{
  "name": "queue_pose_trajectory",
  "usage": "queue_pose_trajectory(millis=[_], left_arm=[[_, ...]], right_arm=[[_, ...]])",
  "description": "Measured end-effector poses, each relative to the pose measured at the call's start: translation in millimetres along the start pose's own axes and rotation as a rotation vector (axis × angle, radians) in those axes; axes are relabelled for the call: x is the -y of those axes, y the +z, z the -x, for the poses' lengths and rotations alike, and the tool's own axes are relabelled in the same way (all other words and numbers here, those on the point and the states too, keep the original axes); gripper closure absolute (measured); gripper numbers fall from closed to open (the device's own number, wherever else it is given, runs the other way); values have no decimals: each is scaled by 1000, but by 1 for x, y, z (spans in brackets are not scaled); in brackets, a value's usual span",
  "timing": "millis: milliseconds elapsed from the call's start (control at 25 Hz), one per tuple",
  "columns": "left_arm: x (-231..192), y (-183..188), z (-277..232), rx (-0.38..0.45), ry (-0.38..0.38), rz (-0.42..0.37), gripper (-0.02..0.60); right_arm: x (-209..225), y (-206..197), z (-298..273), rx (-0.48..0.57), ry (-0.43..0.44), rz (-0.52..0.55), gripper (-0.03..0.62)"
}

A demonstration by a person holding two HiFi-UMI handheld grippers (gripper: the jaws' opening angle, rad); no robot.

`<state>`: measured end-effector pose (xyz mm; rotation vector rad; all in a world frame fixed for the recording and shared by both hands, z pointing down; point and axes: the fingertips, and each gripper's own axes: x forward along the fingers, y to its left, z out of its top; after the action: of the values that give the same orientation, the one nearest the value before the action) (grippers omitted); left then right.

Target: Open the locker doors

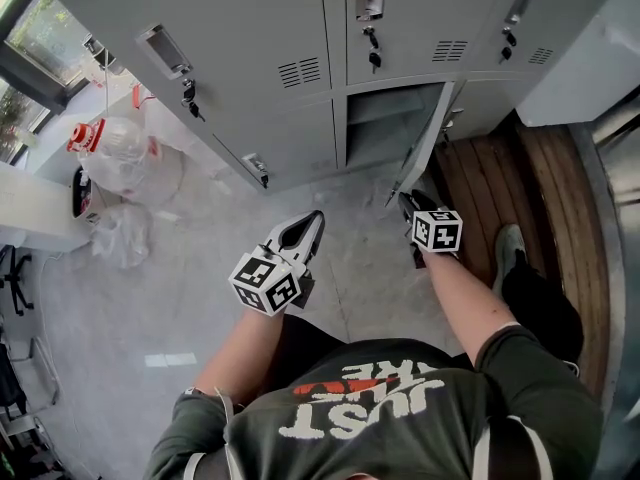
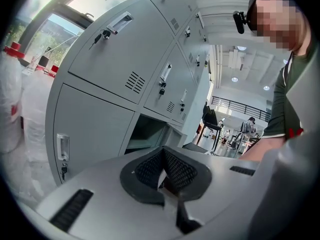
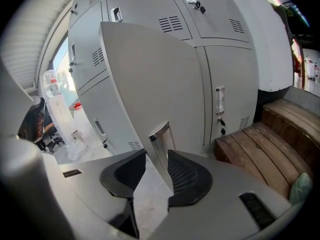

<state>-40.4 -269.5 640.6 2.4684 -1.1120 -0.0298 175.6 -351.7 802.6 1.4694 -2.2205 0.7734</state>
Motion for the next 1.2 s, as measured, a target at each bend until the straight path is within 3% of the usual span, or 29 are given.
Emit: queue_pose_trajectory(millis=[280, 560, 760, 960, 1200], left_arm=[[2, 1, 3, 9, 0, 2, 583], [13, 7, -4, 23, -32, 8, 583], [20, 5, -6, 20, -51, 1, 583], [17, -1, -6, 4, -40, 3, 583], [15, -3, -11, -7, -37, 2, 583]], right_arm=[[26, -11, 22, -3, -48, -21, 442], [95, -21, 70, -25, -210, 61, 517], [142, -17, 89, -41, -308, 136, 522], [184, -9, 96, -51, -410, 141, 556], [193, -7, 95, -55, -384, 189, 554]])
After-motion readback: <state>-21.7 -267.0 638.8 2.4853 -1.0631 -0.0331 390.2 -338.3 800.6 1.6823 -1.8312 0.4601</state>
